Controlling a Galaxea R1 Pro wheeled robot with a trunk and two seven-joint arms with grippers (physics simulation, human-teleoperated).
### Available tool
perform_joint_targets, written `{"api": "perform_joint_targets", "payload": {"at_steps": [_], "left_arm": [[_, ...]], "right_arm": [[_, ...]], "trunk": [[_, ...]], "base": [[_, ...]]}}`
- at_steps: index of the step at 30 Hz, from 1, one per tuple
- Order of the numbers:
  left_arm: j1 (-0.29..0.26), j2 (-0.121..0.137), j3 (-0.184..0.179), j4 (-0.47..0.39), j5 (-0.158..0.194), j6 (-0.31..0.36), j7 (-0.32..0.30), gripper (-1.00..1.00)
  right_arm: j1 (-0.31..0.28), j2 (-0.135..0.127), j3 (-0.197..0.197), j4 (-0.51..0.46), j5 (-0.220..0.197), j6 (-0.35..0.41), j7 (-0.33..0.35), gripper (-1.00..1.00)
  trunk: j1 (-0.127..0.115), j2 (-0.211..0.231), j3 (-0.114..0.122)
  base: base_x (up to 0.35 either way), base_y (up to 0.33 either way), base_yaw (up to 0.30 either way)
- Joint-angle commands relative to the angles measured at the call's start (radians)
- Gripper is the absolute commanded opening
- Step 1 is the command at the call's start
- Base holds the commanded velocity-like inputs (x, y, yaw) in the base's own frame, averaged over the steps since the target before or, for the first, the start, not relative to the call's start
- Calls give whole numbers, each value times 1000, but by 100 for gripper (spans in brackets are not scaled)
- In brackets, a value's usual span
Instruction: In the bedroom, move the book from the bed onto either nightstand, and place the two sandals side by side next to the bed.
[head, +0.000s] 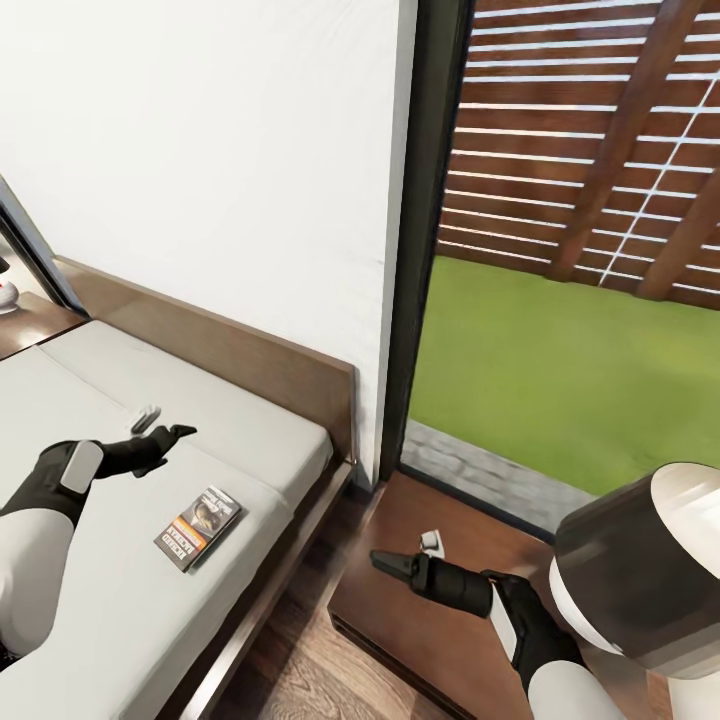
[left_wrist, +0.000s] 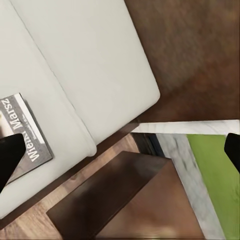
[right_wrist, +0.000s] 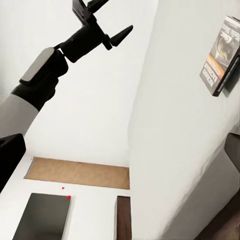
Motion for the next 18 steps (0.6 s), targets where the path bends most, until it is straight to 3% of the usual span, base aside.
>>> {"api": "perform_joint_targets", "payload": {"at_steps": [1, 18], "left_arm": [[-1, 0, 6, 2, -3, 6, -4, 100], [-1, -1, 6, 6, -2, 4, -4, 100]], "right_arm": [[-1, 1, -6, -1, 6, 10, 7, 100], [-1, 2, -4, -1, 5, 9, 6, 100]], "trunk": [[0, -1, -1], [0, -1, -1]], "base": [[0, 0, 0], [0, 0, 0]]}}
